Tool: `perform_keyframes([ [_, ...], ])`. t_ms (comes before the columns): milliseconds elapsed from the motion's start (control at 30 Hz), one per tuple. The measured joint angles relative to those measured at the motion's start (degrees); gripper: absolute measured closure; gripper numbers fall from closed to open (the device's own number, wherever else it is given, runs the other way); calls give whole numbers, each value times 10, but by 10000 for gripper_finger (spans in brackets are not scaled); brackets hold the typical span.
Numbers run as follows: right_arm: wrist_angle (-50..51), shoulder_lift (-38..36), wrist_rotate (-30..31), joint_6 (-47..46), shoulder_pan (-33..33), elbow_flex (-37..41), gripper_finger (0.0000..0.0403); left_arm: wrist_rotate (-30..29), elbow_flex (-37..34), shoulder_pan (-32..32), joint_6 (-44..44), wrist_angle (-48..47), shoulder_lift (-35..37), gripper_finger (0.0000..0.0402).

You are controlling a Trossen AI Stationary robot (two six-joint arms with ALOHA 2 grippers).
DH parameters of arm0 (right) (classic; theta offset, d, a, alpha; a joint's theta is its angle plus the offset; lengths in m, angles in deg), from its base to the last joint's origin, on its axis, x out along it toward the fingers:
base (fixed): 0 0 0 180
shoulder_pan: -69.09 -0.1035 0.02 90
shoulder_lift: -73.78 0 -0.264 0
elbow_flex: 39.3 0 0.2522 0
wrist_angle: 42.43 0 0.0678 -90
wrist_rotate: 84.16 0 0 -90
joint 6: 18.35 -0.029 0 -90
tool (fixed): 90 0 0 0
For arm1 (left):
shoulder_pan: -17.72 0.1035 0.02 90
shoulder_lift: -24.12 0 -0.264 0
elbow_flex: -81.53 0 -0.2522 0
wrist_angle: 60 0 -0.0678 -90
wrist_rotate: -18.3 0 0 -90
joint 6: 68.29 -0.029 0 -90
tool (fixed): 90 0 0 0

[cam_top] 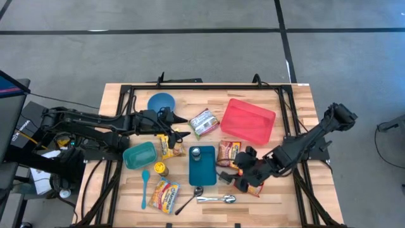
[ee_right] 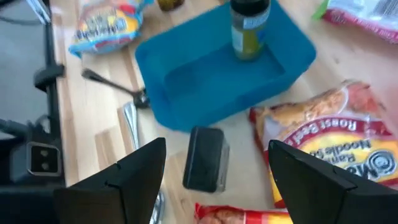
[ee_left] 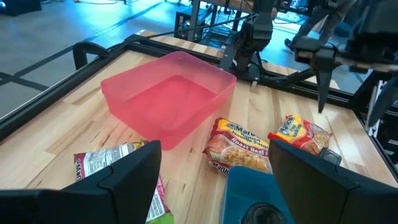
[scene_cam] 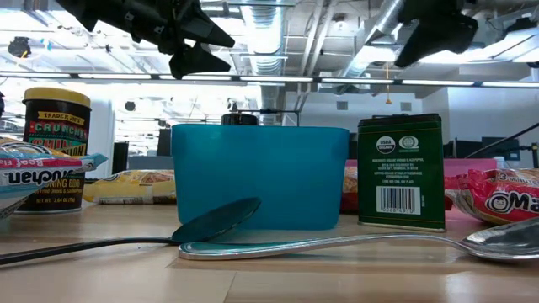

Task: Pick & Place Food Item
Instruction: Put the black seasoning can into the blue bin

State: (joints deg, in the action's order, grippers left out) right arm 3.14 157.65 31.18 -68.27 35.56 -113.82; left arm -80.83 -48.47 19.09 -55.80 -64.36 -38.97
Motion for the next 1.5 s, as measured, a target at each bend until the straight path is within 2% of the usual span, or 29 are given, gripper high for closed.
perform_keyframes([
  [200,5,61,-24,-8,-1,-21,127,0,0,0,0,0,0,109],
  [533,159,168,-15,-7,-1,-136,127,0,0,0,0,1,0,109],
  [700,194,202,-15,-6,0,-169,127,0,0,0,0,0,0,109],
  [1500,195,204,-29,7,14,-170,127,0,0,0,0,0,0,109],
])
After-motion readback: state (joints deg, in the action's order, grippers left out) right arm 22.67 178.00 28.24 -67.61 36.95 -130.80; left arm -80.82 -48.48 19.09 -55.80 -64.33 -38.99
